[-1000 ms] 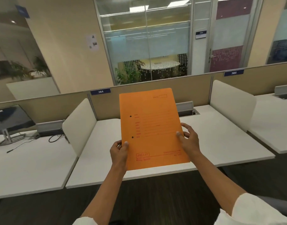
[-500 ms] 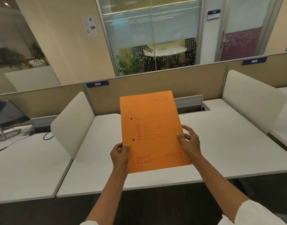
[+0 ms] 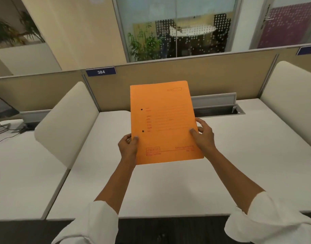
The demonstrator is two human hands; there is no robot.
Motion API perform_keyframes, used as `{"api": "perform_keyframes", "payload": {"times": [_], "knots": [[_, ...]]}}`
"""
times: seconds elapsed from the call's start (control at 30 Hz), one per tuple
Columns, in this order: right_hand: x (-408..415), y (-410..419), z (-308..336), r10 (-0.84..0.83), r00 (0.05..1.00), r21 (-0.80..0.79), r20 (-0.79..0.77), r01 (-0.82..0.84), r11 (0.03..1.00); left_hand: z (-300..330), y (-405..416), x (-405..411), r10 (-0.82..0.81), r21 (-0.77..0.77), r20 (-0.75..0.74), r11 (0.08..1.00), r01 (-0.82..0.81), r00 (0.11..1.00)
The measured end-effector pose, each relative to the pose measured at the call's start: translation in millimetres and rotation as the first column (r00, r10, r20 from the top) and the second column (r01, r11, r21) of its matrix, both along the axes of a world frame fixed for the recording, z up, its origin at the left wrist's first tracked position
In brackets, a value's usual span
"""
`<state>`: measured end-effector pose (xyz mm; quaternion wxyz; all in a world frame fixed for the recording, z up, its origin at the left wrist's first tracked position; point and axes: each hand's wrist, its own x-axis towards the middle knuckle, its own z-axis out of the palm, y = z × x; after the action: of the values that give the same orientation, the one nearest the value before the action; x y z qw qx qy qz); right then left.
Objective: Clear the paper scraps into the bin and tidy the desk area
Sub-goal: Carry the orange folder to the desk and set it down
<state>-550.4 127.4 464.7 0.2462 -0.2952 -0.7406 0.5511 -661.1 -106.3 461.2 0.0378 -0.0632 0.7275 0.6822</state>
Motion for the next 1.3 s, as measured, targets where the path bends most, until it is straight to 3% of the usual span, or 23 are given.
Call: {"api": "perform_keyframes", "payload": {"times": [0.27,0.53,0.77,1.3], "knots": [[-99.9,32.7,-57.0,-0.028,0.982,0.021,0.187,0.025,0.999,-66.9,36.1,-104.5,-0.007,-0.037,0.161,0.999,0.013,0.987],[-180.1,65.7,-103.0,-0.001,0.948,-0.022,0.319,0.008,1.000,-110.9,66.3,-191.1,-0.110,-0.125,0.259,0.981,0.146,0.960],[-240.2,108.8,-149.3,0.129,0.898,-0.099,0.420,-0.096,0.990,-149.4,96.3,-250.8,-0.156,-0.222,0.250,0.951,0.214,0.956],[-330.0,163.9,-213.3,0.265,0.805,-0.022,0.531,-0.299,0.954,-208.7,147.3,-321.7,-0.116,-0.371,0.222,0.908,0.194,0.968]]}}
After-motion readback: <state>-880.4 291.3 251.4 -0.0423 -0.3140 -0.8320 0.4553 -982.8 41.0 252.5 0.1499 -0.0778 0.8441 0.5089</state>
